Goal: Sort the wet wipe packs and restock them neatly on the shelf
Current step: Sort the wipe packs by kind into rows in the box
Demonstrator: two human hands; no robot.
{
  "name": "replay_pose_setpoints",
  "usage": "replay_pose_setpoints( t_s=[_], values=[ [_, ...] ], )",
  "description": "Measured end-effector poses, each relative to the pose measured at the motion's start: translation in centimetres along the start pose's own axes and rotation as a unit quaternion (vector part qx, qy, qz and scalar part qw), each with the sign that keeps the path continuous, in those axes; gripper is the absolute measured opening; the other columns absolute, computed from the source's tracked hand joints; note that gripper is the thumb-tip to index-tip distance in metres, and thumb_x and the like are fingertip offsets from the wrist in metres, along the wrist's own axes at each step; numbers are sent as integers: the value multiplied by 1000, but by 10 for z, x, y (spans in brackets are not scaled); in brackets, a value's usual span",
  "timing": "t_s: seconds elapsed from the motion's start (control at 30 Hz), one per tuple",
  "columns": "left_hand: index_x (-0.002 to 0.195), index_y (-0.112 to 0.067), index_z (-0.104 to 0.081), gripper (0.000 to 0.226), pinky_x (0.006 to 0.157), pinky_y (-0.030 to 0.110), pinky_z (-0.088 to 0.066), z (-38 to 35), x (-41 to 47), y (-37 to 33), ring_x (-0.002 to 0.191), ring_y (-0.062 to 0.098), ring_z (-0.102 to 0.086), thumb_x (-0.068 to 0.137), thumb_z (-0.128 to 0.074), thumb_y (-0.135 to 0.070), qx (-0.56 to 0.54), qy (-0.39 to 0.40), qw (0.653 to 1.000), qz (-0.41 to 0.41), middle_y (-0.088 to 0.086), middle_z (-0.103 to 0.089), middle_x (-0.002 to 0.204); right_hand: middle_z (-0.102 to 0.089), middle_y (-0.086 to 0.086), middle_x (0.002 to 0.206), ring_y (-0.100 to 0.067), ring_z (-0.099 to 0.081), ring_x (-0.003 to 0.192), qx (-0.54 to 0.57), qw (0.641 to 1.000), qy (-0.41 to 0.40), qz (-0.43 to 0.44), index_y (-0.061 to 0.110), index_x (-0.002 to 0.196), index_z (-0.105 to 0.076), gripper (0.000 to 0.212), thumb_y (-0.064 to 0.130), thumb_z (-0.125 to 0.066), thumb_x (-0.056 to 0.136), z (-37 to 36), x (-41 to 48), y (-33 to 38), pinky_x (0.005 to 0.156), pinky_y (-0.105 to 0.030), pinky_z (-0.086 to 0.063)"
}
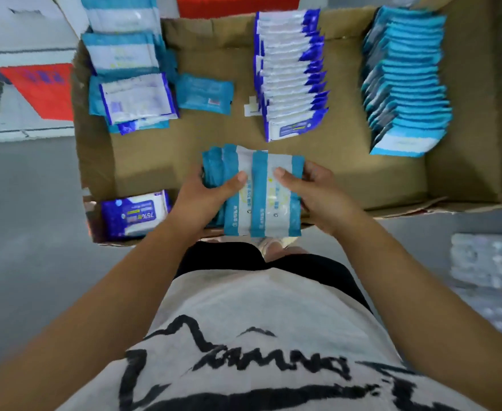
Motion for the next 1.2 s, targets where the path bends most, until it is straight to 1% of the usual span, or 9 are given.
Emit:
replay_pose_setpoints(
  t_s=[0.17,0.3,0.43,0.57,0.7,0.8,0.9,1.03,1.2],
  values=[
    [128,-17,-61,55,94,42,-60,-94,-3,16,107,16,-74,82,-84,-35,4,49,999,0,-1,-76,118,-75,-5,111,-22,-74,99,86,990,-108,-5,25,113,-61,29,40,-71,91,53,-7,-24,91,-51,-58],
    [130,-21,-57,73,98,46,-58,-154,-2,20,107,16,-74,73,-87,-56,33,89,995,26,-3,-75,120,-68,-4,123,-20,-71,106,61,993,-102,-7,26,128,-51,55,59,-62,86,99,-13,-28,93,-50,-57],
    [130,-23,-56,61,94,48,-59,-205,7,16,106,21,-75,80,-87,-38,74,148,985,38,0,-75,119,-68,-8,124,-24,-70,109,126,988,-88,-25,22,135,-47,49,54,-49,98,145,-20,-32,96,-52,-55],
    [128,-23,-59,55,78,32,-62,-248,17,10,98,15,-76,82,-86,-27,168,200,965,33,-2,-77,111,-66,-10,132,-29,-64,121,252,964,-61,-54,17,139,-55,67,66,-36,97,193,-29,-38,108,-52,-46],
    [131,-18,-59,58,81,34,-62,-294,28,8,95,12,-76,80,-87,-22,250,233,940,8,-2,-75,112,-73,-2,118,-22,-69,113,243,963,-108,-45,27,119,-66,57,67,-33,97,232,-42,-29,103,-47,-51],
    [131,-21,-55,67,91,38,-61,-328,42,-3,104,11,-73,75,-92,-27,319,232,917,-55,-5,-73,118,-74,7,102,-11,-70,98,54,970,-238,13,30,104,-68,36,54,-41,102,259,-59,-18,90,-30,-55],
    [122,-24,-47,68,88,27,-53,-362,53,-25,105,7,-65,73,-92,-32,433,198,868,-140,-15,-63,109,-69,6,94,-6,-66,82,-38,896,-424,122,22,105,-63,9,27,-63,97,279,-84,-21,72,-18,-52],
    [122,-17,-46,73,91,37,-54,-401,72,-35,108,19,-63,69,-93,-34,548,208,782,-211,-2,-63,117,-57,3,104,-8,-56,83,-41,809,-564,161,20,109,-56,31,24,-76,86,303,-101,-35,73,-17,-48],
    [129,-7,-48,77,95,45,-47,-438,87,-18,116,41,-59,70,-89,-37,711,180,613,-295,18,-50,136,-54,1,131,-15,-52,120,-55,857,-506,85,18,135,-52,51,38,-70,91,333,-79,-35,99,-27,-45]
  ],
)
Point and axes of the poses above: each hand's wrist, its own x-axis towards the middle knuckle, its own z-axis out of the back of the hand, y = z × x, the point moved 4 cm from there along x, towards the middle knuckle
